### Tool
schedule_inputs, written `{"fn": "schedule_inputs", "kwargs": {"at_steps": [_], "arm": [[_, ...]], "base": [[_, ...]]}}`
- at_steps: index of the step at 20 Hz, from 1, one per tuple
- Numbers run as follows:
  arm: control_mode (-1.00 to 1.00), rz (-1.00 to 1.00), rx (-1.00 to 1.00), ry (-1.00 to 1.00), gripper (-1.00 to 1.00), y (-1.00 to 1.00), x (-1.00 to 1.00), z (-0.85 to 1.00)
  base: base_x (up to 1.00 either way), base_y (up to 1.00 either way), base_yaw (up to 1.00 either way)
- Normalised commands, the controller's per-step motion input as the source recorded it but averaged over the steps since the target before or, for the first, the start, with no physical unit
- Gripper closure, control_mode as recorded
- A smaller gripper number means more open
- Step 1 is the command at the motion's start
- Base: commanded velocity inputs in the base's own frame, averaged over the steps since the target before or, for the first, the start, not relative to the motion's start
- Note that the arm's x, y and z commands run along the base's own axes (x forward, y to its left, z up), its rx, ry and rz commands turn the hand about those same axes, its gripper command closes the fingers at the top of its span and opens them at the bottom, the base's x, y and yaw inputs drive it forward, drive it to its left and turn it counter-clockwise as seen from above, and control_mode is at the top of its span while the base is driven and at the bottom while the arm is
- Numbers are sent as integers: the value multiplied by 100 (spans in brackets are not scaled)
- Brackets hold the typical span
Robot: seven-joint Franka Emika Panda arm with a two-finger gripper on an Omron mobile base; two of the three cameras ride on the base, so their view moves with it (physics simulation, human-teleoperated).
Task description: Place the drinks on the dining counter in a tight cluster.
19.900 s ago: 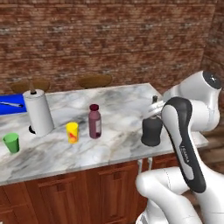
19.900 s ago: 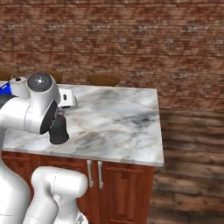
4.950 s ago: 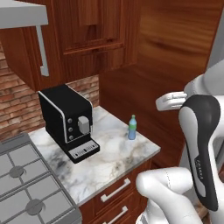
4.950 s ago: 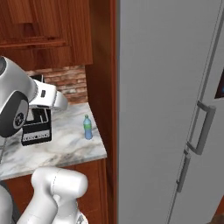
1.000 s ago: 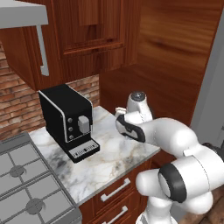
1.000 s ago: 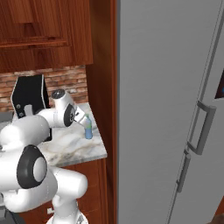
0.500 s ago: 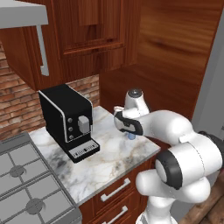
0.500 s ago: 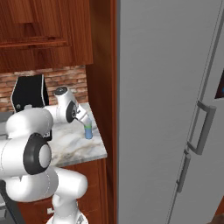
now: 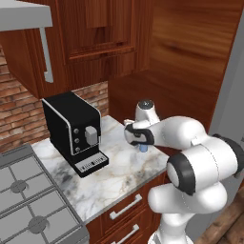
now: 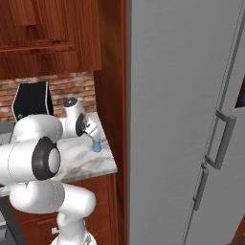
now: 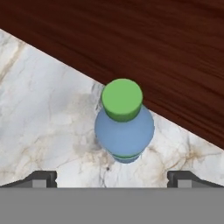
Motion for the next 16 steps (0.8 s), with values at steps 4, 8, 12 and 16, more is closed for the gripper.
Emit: {"fn": "schedule_inputs", "kwargs": {"at_steps": [4,8,12,16], "arm": [[-100,0,0,5,-100,-13,0,0],[-100,0,0,6,-100,-8,0,0],[-100,0,0,0,-100,0,3,-2],[-100,0,0,0,-100,0,11,-15]], "base": [[0,0,0],[0,0,0],[0,0,0],[0,0,0]]}}
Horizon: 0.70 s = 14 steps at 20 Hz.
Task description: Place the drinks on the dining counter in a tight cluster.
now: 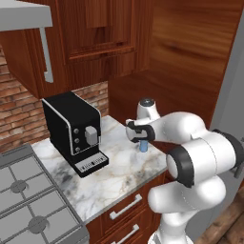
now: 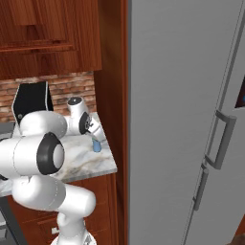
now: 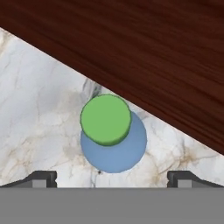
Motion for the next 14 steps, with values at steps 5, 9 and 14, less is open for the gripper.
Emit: {"fn": "schedule_inputs", "kwargs": {"at_steps": [5,9,14], "arm": [[-100,0,0,0,-100,0,5,-6],[-100,-1,0,0,-100,0,15,-13],[-100,-1,0,0,-100,-4,12,-5]], "base": [[0,0,0],[0,0,0],[0,0,0]]}}
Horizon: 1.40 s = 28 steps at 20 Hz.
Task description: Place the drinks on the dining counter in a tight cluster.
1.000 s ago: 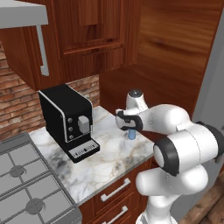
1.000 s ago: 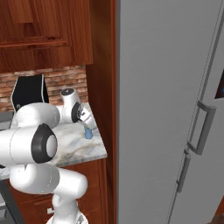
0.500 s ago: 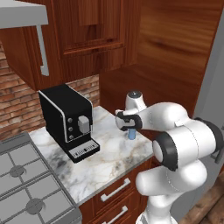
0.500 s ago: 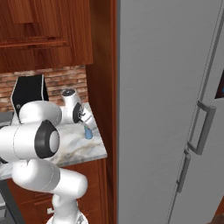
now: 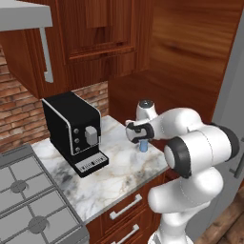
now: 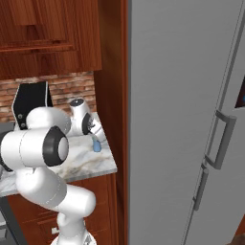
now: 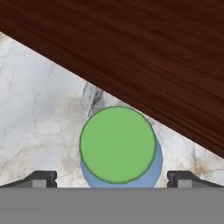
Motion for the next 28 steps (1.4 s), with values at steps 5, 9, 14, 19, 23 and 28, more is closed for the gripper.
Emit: {"fn": "schedule_inputs", "kwargs": {"at_steps": [5,9,14,19,23,28], "arm": [[-100,-2,0,0,-100,0,11,-7],[-100,-5,0,0,-100,0,0,-4],[-100,-4,-1,0,-100,0,0,-1],[-100,-4,-7,-7,-100,0,0,-3],[-100,0,-7,-19,-100,0,-3,-4],[-100,0,-4,-13,-100,0,0,-21]], "base": [[0,0,0],[0,0,0],[0,0,0],[0,0,0],[0,0,0],[0,0,0]]}}
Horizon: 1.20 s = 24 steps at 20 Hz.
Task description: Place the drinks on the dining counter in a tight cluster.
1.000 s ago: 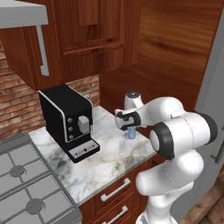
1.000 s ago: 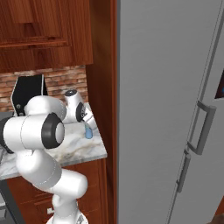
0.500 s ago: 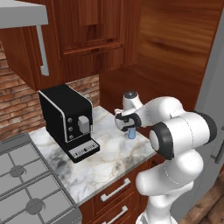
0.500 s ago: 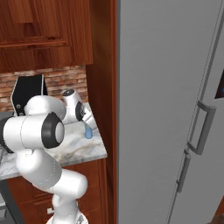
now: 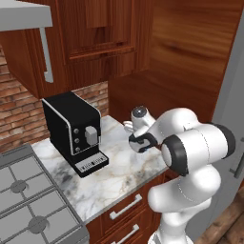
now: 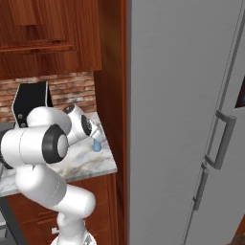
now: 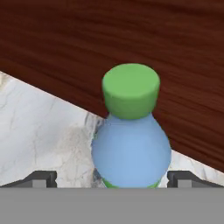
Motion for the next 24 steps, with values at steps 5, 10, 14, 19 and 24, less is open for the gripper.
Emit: {"fn": "schedule_inputs", "kwargs": {"at_steps": [5,10,14,19,24], "arm": [[-100,0,-2,0,-100,0,0,-14],[-100,0,0,0,-100,0,0,0],[-100,0,0,0,-100,0,0,0],[-100,0,-1,0,-100,-12,21,0],[-100,0,0,0,-100,-17,14,0]], "base": [[0,0,0],[0,0,0],[0,0,0],[0,0,0],[0,0,0]]}}
